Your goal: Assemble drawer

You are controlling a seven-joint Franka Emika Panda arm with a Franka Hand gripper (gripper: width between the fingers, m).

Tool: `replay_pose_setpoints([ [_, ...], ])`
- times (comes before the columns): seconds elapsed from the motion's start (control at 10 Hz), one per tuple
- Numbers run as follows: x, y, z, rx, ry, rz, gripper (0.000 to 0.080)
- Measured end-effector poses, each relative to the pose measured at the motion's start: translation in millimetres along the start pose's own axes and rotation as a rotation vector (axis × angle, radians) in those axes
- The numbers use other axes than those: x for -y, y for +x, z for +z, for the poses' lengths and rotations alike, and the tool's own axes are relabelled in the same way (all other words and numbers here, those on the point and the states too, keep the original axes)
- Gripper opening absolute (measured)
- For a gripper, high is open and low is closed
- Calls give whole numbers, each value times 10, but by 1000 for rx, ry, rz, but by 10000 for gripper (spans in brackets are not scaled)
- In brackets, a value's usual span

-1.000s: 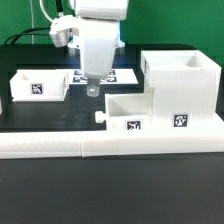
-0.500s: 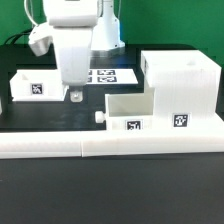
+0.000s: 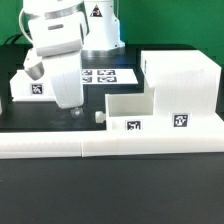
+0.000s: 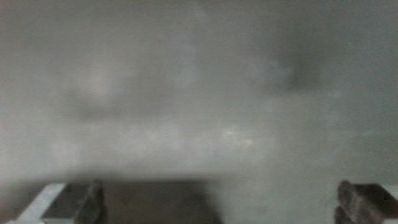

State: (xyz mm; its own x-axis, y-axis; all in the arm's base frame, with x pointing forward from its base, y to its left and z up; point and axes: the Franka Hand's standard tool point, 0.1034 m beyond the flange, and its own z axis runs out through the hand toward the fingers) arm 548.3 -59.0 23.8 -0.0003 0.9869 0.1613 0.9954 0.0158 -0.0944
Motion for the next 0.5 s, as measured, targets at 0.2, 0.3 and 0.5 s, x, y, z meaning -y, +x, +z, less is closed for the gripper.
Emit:
replay_pose_setpoints([
  [0.2,-1,134,50,-5,7,22,649],
  [0.3,-5,193,66,-8,10,41,649],
  [0.5,-21,293,75,-10,11,71,649],
])
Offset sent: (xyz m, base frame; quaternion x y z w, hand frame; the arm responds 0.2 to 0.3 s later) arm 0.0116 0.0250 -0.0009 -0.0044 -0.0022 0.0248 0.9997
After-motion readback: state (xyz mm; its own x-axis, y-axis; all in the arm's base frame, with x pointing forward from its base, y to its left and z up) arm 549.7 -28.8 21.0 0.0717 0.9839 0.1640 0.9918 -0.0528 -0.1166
